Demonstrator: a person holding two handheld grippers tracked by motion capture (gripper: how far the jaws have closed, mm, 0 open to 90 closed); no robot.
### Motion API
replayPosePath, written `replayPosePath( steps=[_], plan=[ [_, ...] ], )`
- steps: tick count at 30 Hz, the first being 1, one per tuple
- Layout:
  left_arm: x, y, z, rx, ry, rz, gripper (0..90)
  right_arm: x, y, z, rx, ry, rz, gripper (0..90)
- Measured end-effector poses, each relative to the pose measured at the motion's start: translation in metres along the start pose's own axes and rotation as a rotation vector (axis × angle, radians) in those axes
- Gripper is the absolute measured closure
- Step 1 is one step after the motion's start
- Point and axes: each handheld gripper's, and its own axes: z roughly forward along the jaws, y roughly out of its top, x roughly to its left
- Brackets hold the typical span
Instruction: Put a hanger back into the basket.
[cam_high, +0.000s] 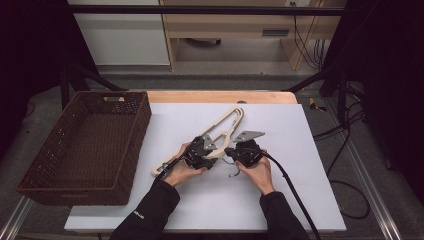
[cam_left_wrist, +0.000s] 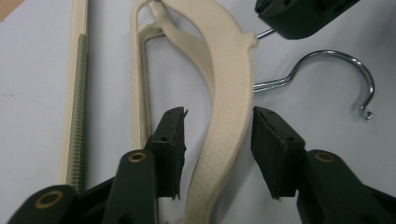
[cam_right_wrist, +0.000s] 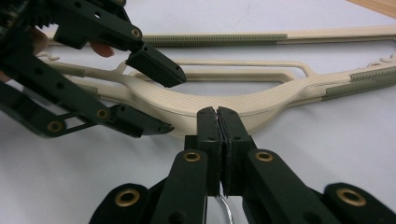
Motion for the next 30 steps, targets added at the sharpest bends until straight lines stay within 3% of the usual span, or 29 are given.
replayPosePath(
  steps=[5,13,16,18,22,26,30],
  plan=[
    [0.002,0.0,-0.001,0.005,-0.017,-0.002,66.9,0.0,0.0,0.001,-0.003,0.001,-0.003,88.9],
    [-0.001,0.001,-0.003,0.007,-0.012,0.023,69.4,0.0,0.0,0.0,-0.007,0.006,-0.003,88.3],
    [-0.001,0.002,-0.007,-0.004,-0.008,0.028,70.5,-0.001,0.001,-0.003,-0.019,0.007,0.011,82.8],
    [0.0,0.002,-0.009,-0.003,-0.012,0.03,71.6,-0.001,0.002,-0.008,-0.045,0.004,0.022,79.4],
    [0.002,0.002,-0.015,-0.006,-0.007,0.027,74.4,-0.004,0.009,-0.029,-0.147,0.01,0.038,73.0],
    [0.006,0.001,-0.023,-0.018,0.001,0.019,75.7,-0.011,0.013,-0.055,-0.242,-0.039,0.065,62.6],
    [0.008,0.001,-0.029,-0.022,0.017,0.018,76.4,-0.023,0.008,-0.073,-0.292,-0.081,0.108,51.9]
  ],
)
